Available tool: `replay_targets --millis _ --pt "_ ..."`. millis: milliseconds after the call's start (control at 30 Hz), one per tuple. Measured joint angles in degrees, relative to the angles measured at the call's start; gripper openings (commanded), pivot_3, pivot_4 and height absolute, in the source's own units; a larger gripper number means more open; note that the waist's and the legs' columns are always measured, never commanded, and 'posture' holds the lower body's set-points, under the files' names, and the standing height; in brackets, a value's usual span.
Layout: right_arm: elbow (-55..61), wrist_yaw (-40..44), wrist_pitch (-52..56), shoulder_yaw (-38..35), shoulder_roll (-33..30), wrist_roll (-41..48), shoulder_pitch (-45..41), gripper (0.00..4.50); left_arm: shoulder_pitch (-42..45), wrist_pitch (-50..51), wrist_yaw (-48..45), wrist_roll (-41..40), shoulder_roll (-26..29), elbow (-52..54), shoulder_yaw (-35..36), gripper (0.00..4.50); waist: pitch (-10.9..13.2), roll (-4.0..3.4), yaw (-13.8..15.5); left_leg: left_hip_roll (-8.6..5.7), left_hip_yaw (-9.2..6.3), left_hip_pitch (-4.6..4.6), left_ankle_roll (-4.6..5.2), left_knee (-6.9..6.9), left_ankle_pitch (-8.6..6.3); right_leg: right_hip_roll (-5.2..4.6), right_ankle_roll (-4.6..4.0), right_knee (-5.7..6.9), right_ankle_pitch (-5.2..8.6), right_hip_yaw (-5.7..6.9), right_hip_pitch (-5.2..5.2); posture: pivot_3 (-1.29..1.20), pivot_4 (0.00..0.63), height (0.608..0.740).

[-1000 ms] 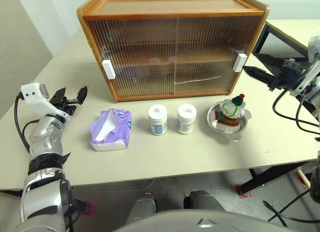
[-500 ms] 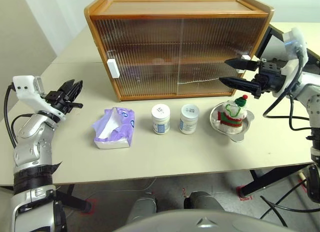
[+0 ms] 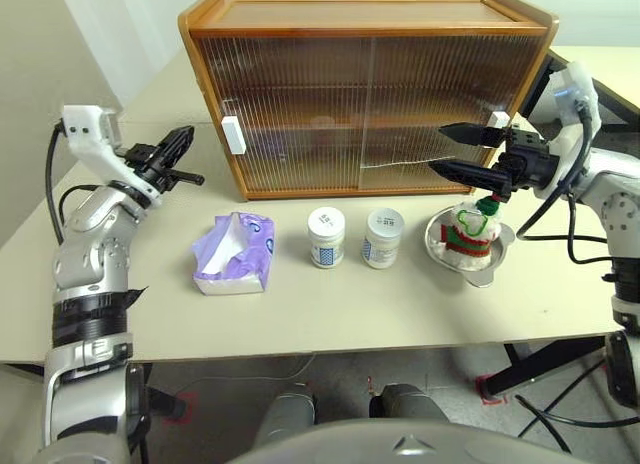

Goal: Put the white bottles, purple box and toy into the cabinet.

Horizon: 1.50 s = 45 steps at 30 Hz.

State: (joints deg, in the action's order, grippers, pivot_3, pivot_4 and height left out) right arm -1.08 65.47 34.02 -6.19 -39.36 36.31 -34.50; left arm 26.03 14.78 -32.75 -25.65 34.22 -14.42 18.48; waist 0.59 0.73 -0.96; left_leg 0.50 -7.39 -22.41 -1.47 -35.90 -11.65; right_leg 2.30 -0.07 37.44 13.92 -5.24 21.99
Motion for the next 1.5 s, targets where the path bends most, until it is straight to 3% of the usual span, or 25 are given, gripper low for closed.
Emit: replay_targets --millis 433,1500 --pt "2.84 -2.26 0.05 -0.54 0.38 1.47 1.89 4.5 4.05 -2.14 -5.16 2.45 -0.64 -9.22 -2.01 0.06 0.0 0.0 -0.32 -0.03 0.11 0.03 0.2 -0.11 0.03 0.02 0.21 0.0 -0.09 -0.15 -0.06 -0.11 0.0 0.74" --pt "3.27 -2.52 0.49 -2.87 0.42 2.69 3.46 4.5 5.41 -1.93 -7.29 3.8 -2.88 -10.72 -3.77 0.06 0.0 0.0 -1.01 -0.08 0.18 -0.13 0.25 -0.12 -0.03 0.02 0.33 -0.04 -0.03 -0.27 0.09 -0.13 0.0 0.74"
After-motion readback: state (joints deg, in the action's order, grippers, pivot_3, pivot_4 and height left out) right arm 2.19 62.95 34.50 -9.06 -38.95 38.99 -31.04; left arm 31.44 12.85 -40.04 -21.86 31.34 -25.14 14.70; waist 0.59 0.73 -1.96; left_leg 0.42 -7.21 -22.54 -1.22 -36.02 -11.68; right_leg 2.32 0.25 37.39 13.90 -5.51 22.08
